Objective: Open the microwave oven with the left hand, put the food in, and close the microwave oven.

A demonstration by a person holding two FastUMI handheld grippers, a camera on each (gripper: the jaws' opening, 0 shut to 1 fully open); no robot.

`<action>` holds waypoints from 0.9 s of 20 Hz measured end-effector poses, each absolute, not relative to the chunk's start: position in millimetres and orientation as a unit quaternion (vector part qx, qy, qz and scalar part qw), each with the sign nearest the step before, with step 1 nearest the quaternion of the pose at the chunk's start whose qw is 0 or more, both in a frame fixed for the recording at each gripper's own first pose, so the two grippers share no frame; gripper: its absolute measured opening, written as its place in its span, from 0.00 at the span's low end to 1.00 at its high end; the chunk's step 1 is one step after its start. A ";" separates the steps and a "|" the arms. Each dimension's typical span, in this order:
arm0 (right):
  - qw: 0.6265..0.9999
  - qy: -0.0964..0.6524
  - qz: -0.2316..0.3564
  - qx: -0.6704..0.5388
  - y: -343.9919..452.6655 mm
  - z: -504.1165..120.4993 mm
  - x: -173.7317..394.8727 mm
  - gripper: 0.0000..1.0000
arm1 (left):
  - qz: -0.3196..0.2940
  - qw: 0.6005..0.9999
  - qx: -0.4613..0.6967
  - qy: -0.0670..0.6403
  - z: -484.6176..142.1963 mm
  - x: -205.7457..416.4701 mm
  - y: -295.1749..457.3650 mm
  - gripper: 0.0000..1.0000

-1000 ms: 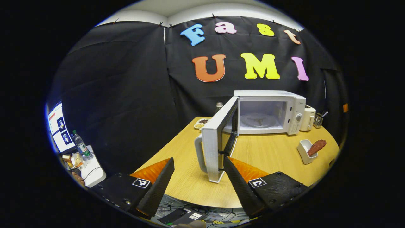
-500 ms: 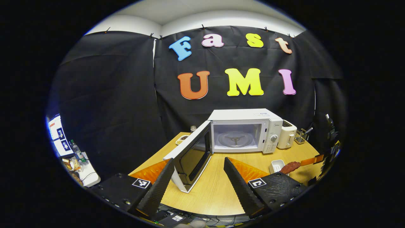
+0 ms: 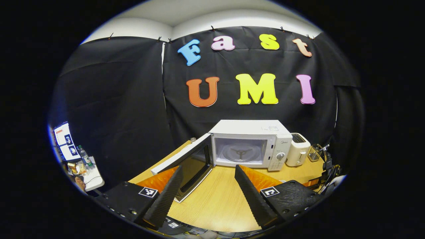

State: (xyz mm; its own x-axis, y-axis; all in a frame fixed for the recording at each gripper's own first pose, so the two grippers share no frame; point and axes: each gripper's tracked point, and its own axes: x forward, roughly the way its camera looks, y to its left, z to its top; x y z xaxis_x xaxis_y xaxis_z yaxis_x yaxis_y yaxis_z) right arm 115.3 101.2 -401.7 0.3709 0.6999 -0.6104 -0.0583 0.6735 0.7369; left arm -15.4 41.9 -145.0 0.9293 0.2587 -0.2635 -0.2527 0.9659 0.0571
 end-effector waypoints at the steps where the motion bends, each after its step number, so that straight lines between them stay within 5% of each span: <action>1: 0.755 0.511 0.246 0.330 102.6 -402.5 115.9 0.12 | 0.134 0.981 0.013 0.136 -143.1 -15.5 40.0 0.96; 2: 0.749 0.516 0.245 0.337 101.7 -401.7 114.9 0.21 | 0.138 0.981 0.015 0.138 -141.2 -16.3 38.0 0.96; 18: 0.805 0.414 0.218 0.366 158.2 -298.1 144.9 0.17 | 0.091 0.987 0.007 0.136 -162.5 -20.1 63.1 0.96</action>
